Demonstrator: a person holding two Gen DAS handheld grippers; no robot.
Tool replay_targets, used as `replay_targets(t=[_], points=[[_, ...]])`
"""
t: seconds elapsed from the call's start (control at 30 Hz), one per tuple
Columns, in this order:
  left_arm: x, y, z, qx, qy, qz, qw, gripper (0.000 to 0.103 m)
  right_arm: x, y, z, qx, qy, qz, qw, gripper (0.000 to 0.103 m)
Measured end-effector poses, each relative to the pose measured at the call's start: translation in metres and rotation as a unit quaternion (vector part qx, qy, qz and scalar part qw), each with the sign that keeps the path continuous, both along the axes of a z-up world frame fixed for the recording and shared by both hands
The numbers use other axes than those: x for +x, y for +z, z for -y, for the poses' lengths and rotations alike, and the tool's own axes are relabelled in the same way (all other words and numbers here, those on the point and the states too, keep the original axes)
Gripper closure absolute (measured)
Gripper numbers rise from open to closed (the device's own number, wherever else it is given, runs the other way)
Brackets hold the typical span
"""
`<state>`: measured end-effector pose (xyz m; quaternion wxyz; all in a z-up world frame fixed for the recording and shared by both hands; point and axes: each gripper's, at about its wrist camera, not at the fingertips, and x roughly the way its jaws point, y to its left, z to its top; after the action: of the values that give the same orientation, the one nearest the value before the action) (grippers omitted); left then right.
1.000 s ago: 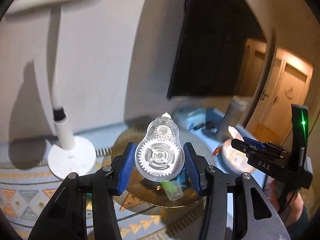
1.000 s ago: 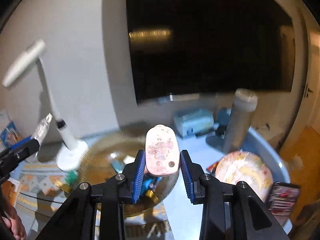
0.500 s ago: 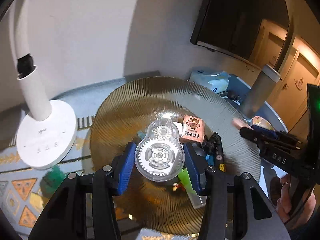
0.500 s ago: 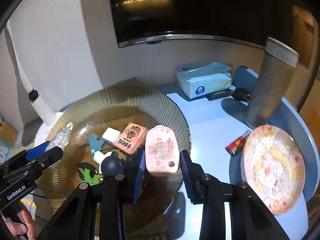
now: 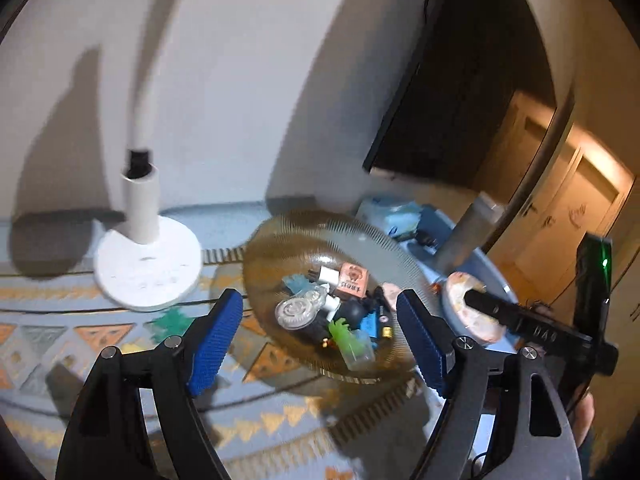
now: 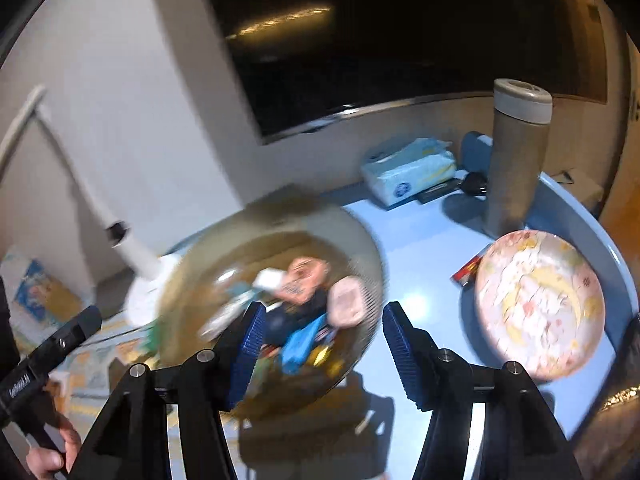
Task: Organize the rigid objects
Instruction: 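Open both grippers to drop the dispenser and eraser into the bowl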
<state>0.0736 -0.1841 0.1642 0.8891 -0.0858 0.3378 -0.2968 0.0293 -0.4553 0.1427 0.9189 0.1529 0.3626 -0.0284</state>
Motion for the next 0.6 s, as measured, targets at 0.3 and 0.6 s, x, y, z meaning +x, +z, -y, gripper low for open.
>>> replay_targets(t=[0.3,0.6], points=[[-0.112,0.049,-0.102,-0.052,0.065,0.085,0.9929,0.001,-0.078,0.039,-0.104,-0.01,0.092,0.058,0.994,0.023],[-0.131,-0.05,-0.142,0.054,0.136,0.059,0.9875,0.001,-0.087,-0.057,-0.191,-0.073,0.137,0.021,0.988,0.016]])
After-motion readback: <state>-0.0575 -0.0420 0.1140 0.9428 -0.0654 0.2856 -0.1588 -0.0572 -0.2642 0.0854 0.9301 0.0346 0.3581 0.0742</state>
